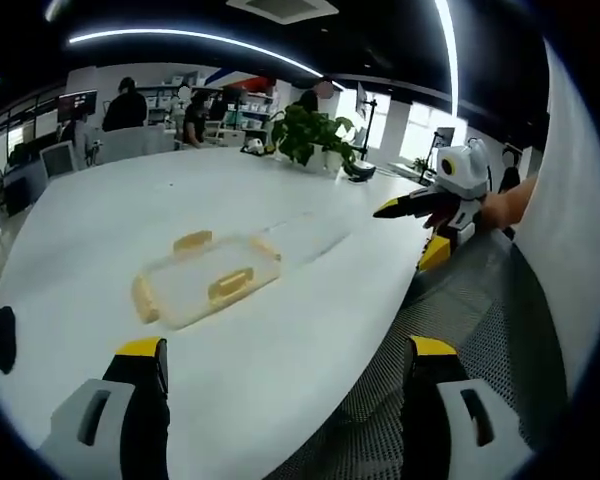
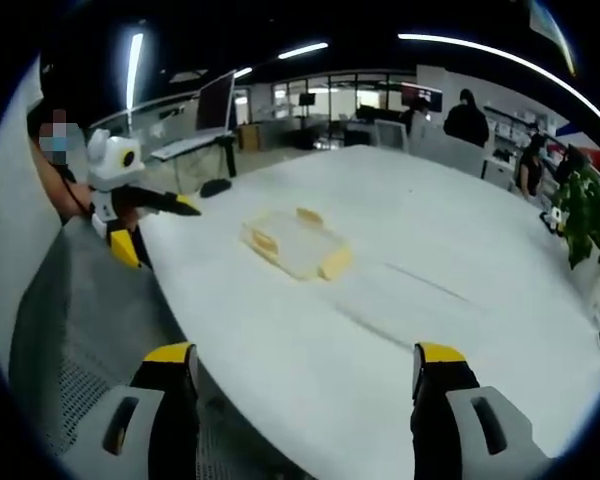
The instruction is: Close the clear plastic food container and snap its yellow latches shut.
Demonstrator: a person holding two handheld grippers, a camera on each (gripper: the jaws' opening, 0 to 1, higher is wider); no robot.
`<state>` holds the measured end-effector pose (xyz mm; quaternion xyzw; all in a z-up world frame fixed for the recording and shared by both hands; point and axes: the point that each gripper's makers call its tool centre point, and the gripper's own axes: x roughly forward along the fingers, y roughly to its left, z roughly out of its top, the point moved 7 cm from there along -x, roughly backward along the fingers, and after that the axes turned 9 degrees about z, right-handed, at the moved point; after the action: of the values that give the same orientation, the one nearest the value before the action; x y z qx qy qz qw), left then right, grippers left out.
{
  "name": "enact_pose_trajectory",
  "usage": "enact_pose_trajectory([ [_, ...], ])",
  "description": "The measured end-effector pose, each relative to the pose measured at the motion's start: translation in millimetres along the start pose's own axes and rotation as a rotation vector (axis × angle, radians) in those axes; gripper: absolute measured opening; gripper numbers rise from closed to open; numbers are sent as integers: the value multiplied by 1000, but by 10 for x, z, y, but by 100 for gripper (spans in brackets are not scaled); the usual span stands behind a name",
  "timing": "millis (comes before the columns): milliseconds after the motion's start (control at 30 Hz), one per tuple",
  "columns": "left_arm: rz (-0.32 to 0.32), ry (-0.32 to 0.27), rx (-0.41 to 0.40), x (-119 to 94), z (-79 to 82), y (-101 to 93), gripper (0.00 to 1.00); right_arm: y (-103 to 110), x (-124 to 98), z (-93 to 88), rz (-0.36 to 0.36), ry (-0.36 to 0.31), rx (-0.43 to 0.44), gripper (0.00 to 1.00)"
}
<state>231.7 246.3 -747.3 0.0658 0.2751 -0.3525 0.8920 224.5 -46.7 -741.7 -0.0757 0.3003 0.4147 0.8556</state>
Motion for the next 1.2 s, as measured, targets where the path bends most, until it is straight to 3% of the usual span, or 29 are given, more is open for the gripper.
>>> enact_pose_trajectory([
  [600, -1, 10, 38, -5, 9, -7, 98, 47, 33, -4, 29, 40, -37, 89],
  [800, -3, 42, 72, 2, -8, 4, 95, 21, 65, 48, 33, 47, -58, 87],
  [1200, -15, 47, 88, 11, 1, 7, 93, -13, 151, 137, 52, 66, -94, 84],
])
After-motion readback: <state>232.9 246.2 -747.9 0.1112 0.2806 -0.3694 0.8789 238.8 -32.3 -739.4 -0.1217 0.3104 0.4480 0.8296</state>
